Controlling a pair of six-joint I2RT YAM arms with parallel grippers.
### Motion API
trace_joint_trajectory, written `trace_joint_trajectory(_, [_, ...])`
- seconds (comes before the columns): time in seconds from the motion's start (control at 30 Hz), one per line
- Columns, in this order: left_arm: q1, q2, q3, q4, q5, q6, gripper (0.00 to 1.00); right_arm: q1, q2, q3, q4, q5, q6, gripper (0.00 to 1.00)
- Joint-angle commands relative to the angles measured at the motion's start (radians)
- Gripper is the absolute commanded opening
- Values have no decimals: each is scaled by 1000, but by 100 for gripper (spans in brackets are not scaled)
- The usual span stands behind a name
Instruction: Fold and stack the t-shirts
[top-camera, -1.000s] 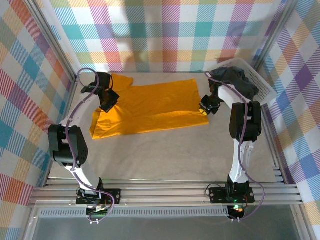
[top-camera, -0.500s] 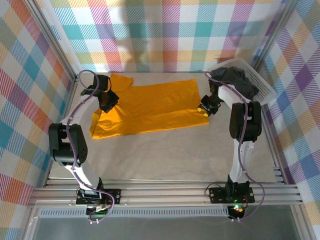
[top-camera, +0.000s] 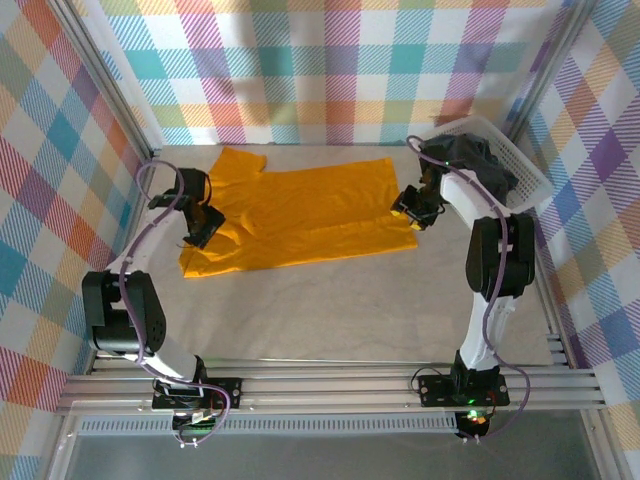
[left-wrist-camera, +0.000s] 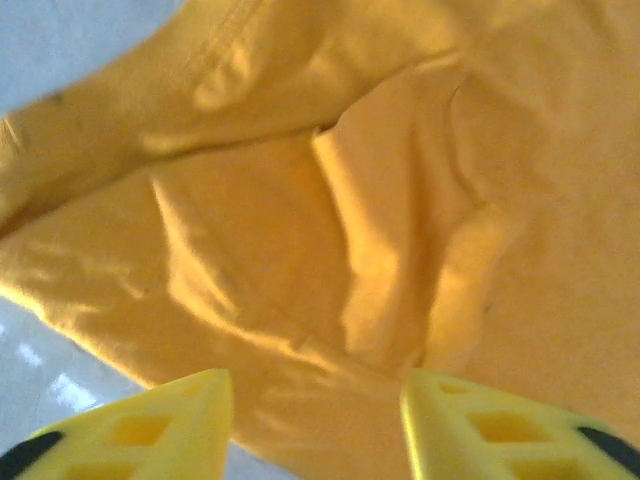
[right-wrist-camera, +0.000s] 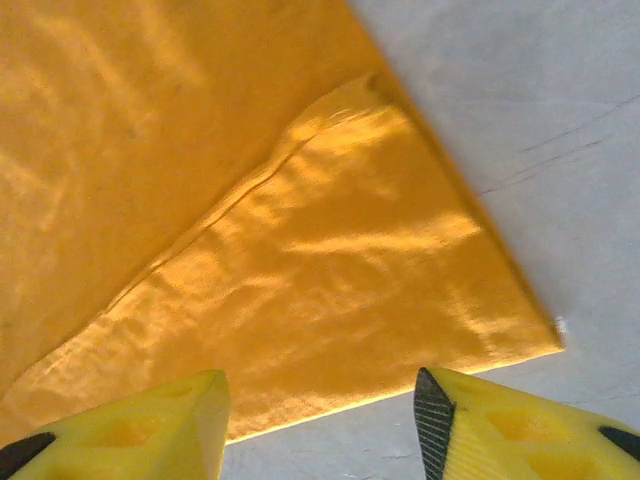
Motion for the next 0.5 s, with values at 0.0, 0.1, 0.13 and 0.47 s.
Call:
trace_joint_trajectory(0.0, [-2,105,-7,14,48,-56,40,48,45,-6,7,-9,-56,47])
trace_joint_trajectory(0.1, [0,212,31,29,41,-76,33,52,103,1,21,-1,-53,38])
trace_joint_trajectory(0.13, [1,248,47,19,37,-84,31,52,124,11,11,7,-58,37])
trace_joint_trajectory(0.47, [1,216,-100,-72,-40,-110,26,56,126,-115,-67,-1,-50,36])
